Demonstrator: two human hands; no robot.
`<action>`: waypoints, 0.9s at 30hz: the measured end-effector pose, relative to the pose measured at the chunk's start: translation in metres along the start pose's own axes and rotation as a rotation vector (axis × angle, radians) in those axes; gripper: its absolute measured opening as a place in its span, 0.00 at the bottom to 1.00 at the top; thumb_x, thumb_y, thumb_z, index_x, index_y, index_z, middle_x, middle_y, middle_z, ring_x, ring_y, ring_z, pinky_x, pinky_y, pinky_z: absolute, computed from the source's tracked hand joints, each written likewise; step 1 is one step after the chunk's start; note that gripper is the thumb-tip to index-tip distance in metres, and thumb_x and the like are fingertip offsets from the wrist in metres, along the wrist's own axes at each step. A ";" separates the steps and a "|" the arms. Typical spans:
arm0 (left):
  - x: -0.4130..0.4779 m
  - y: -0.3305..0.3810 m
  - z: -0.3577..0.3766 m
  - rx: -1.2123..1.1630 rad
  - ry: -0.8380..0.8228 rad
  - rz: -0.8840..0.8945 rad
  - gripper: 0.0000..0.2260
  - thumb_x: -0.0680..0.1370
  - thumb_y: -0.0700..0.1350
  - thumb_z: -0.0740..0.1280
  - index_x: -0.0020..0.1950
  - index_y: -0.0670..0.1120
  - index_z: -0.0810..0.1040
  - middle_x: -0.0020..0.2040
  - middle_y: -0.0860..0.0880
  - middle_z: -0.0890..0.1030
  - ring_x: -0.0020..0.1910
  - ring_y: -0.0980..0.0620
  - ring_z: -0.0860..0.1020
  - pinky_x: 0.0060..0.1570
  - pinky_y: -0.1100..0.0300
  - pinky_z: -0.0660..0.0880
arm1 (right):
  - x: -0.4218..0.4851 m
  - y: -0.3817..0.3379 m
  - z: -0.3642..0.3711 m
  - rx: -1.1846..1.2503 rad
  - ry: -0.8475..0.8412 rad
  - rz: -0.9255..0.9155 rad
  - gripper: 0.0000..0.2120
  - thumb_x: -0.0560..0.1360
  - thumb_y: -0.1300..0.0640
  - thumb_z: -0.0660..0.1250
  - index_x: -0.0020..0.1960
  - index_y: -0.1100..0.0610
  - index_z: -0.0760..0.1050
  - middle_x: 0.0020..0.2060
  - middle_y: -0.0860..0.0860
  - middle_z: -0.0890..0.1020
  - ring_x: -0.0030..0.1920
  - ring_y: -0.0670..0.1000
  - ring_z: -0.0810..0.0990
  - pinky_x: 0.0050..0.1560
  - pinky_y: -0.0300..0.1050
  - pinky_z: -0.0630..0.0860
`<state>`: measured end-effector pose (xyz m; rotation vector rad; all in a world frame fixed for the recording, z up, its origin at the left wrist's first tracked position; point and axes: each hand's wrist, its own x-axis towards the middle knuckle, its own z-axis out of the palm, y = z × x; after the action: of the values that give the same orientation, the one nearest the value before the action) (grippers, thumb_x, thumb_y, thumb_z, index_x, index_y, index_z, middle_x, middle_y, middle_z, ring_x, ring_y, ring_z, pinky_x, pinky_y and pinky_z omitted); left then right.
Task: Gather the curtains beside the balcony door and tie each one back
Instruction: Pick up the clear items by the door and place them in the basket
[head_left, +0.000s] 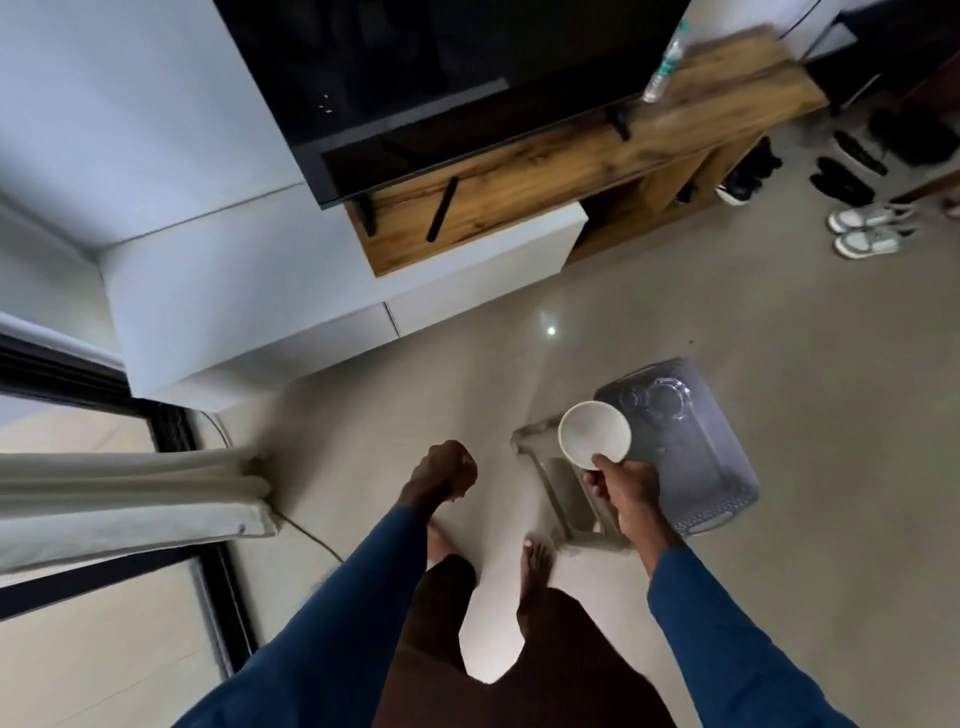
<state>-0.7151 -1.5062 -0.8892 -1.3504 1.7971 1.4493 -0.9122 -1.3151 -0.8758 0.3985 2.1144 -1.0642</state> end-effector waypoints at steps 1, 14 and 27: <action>0.000 0.012 0.012 0.016 -0.006 0.011 0.09 0.72 0.41 0.60 0.44 0.46 0.81 0.40 0.45 0.86 0.40 0.39 0.85 0.34 0.55 0.78 | 0.009 0.003 -0.013 0.016 0.024 0.008 0.07 0.76 0.63 0.71 0.42 0.67 0.80 0.31 0.59 0.83 0.24 0.49 0.77 0.21 0.37 0.71; 0.059 0.122 0.176 0.373 -0.051 0.214 0.16 0.80 0.45 0.61 0.64 0.41 0.76 0.67 0.41 0.77 0.66 0.38 0.75 0.60 0.50 0.75 | 0.151 0.058 -0.094 0.205 0.113 0.276 0.05 0.75 0.63 0.70 0.42 0.64 0.76 0.31 0.54 0.76 0.28 0.48 0.71 0.29 0.41 0.70; 0.120 0.144 0.235 0.408 0.004 0.265 0.14 0.78 0.40 0.63 0.62 0.35 0.72 0.60 0.36 0.79 0.60 0.36 0.78 0.49 0.49 0.74 | 0.248 0.087 -0.055 0.170 0.069 0.249 0.14 0.73 0.65 0.74 0.57 0.69 0.78 0.34 0.56 0.80 0.29 0.48 0.76 0.21 0.35 0.74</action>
<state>-0.9426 -1.3445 -1.0005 -0.9379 2.1903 1.1118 -1.0610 -1.2298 -1.0828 0.7695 1.9758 -1.0982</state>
